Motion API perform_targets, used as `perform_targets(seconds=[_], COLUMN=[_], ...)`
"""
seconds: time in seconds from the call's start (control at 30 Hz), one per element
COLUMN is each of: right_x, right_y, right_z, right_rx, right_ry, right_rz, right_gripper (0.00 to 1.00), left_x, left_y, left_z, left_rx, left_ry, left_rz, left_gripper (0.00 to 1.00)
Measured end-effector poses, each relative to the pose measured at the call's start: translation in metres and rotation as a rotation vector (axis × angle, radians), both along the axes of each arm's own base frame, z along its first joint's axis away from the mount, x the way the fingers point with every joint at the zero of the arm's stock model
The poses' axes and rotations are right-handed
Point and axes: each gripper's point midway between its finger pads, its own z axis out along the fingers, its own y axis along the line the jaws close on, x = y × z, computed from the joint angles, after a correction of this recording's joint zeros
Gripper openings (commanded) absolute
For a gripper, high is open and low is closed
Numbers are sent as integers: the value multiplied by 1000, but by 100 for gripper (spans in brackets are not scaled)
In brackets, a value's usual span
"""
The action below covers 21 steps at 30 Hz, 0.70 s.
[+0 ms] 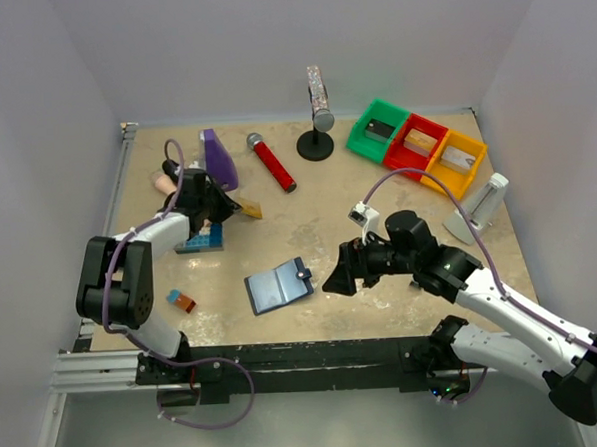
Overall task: Take the credit cards out of the card holder
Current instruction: Place the credit card at the center of the board.
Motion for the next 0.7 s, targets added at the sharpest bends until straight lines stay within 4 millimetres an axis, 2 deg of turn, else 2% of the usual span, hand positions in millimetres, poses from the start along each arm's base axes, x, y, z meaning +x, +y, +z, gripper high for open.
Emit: perform_targets(seconds=[0.13, 0.27, 0.37, 0.5, 0.57, 0.7], right_x=[2, 1, 1, 1, 2, 0], right_y=[2, 3, 2, 3, 3, 2], right_z=[-1, -3, -7, -8, -9, -17], right_rx=[4, 2, -4, -4, -1, -11], right_ry=[5, 10, 20, 22, 20, 33], right_rz=[2, 1, 0, -1, -1, -3], right_gripper=[87, 87, 88, 89, 89, 90], left_x=[-1, -1, -2, -2, -2, -6], left_y=[2, 2, 1, -2, -2, -1], left_z=[-14, -15, -14, -17, -20, -23], left_rx=[-8, -15, -21, -20, -17, -14], left_ry=[38, 40, 38, 48, 58, 82], left_rz=[-4, -14, -25, -47, -56, -64], left_gripper=[0, 0, 5, 14, 26, 42])
